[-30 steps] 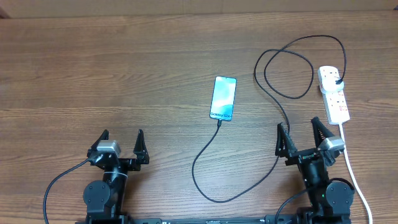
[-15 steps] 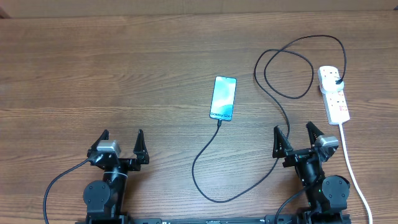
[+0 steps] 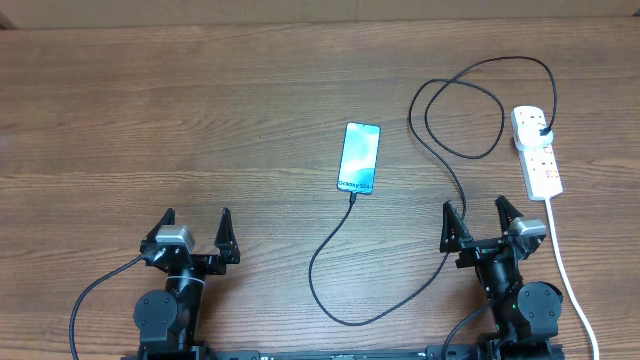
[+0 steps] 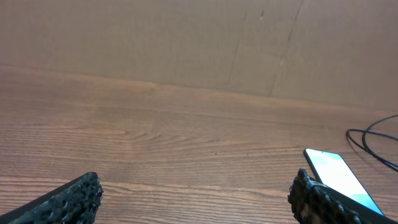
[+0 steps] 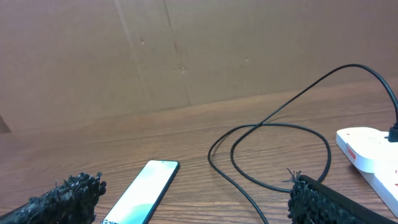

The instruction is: Plug charger to phone and switch on socket

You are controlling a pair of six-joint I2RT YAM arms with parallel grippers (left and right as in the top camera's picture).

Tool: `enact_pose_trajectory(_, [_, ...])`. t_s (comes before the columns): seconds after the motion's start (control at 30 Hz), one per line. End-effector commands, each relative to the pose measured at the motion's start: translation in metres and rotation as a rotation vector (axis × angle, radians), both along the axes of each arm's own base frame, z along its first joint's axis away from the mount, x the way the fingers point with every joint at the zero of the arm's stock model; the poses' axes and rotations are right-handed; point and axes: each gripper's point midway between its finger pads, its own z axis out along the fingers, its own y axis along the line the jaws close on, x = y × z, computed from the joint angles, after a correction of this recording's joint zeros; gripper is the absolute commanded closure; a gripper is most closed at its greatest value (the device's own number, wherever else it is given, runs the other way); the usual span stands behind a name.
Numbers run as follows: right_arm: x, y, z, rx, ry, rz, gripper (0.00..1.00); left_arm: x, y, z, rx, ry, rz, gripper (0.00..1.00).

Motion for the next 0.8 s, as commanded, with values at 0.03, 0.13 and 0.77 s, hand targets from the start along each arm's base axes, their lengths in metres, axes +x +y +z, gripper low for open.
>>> enact_pose_trajectory(0.03, [0.0001,-0.0003,-0.0024,-0.02,-0.005,-0.005,0.0,-0.0006,-0.0016,0.0006,-0.015,-0.006,-0.011,0.0])
enact_pose_trajectory(0.13, [0.0002,-0.0005,-0.0025,-0.03,-0.006,-0.005,0.0,-0.0006,-0.0016,0.0006,-0.015,-0.005,-0.011,0.0])
enact_pose_trajectory(0.77, [0.0002,-0.0005,-0.0017,-0.029,-0.009,-0.005,0.0,-0.0005,-0.0016,0.0007,-0.015,-0.006,-0.011,0.0])
